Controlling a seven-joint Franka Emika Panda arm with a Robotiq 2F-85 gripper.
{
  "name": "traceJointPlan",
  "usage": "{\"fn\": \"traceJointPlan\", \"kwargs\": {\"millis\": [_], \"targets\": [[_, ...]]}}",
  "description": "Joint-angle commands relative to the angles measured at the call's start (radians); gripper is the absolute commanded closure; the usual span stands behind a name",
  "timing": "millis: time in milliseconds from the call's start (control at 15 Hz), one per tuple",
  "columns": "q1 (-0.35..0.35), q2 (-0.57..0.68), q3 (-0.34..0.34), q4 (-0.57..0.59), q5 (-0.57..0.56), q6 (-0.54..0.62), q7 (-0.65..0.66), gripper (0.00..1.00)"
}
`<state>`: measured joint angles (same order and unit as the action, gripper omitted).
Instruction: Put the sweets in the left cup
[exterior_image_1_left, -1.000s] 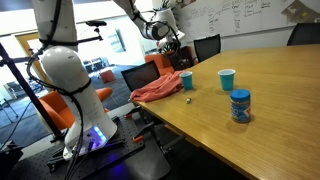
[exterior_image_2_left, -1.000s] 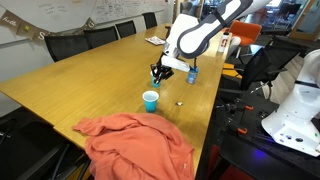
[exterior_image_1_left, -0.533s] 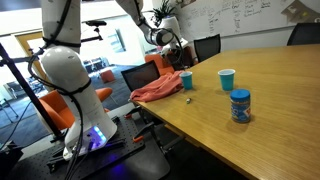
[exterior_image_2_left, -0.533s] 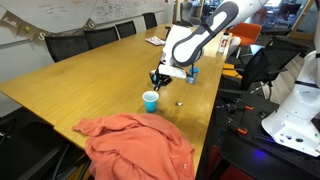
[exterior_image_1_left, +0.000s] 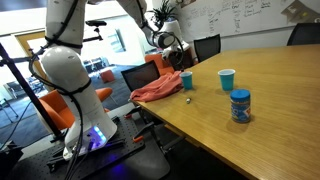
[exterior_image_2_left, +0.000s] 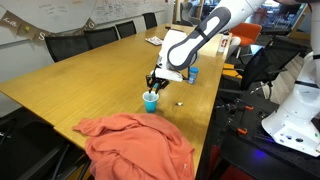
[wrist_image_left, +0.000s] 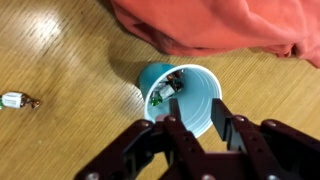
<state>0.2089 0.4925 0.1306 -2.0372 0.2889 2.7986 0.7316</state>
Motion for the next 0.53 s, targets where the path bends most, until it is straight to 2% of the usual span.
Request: {"fn": "traceJointPlan", "kwargs": {"millis": [0,200,333,467], "targets": [[-0.009,-0.002,0.016,0.019,0.038,-0.012,-0.042,0.29],[0.003,-0.086,-0.004,-0.052,0.028,-0.035,-0.015,0.05],[0.005,-0.161,-0.015,-0.116,0.021,-0.053,-0.006,0.00],[0.001,-0.237,-0.024,-0.180,0.010,-0.101,-0.005,0.00]]}}
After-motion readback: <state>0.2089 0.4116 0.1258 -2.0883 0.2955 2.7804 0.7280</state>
